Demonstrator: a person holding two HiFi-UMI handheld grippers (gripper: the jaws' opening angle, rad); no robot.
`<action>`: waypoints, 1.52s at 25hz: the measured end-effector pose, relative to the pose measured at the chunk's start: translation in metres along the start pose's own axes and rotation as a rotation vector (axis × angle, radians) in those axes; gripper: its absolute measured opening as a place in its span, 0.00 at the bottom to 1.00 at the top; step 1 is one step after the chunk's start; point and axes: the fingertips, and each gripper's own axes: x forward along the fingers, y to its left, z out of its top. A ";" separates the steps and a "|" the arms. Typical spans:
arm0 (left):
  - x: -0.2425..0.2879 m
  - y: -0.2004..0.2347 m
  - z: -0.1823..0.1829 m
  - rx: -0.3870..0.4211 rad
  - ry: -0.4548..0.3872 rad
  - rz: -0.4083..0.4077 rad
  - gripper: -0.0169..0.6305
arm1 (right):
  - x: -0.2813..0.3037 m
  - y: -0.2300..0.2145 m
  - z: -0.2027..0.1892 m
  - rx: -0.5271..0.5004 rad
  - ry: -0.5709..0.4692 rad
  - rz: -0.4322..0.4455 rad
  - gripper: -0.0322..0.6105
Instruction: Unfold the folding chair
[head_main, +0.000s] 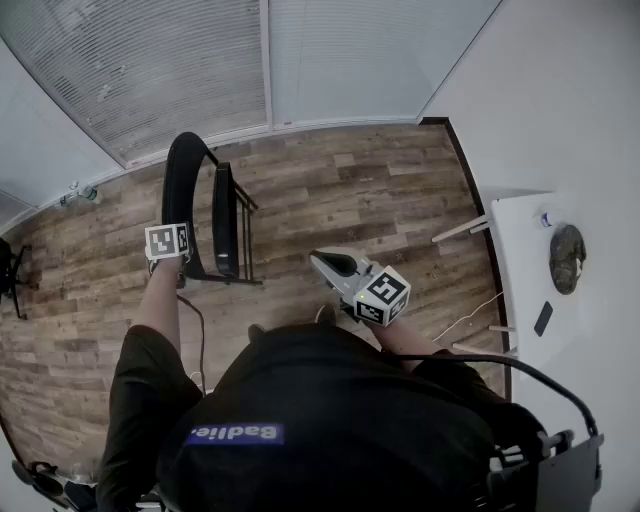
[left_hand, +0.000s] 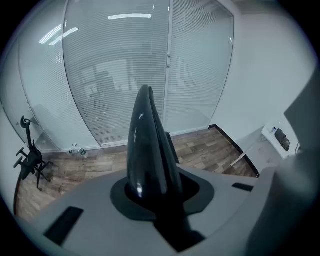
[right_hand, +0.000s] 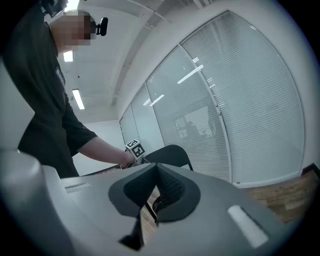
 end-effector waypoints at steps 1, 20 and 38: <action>0.000 0.000 0.000 -0.001 0.000 0.000 0.16 | 0.000 -0.001 0.001 -0.001 -0.001 -0.001 0.05; -0.004 0.004 -0.004 -0.011 -0.001 0.018 0.16 | -0.007 -0.012 0.002 0.037 -0.028 0.004 0.05; 0.003 0.002 0.005 0.009 -0.031 0.049 0.16 | 0.022 -0.066 -0.033 0.123 0.094 0.062 0.05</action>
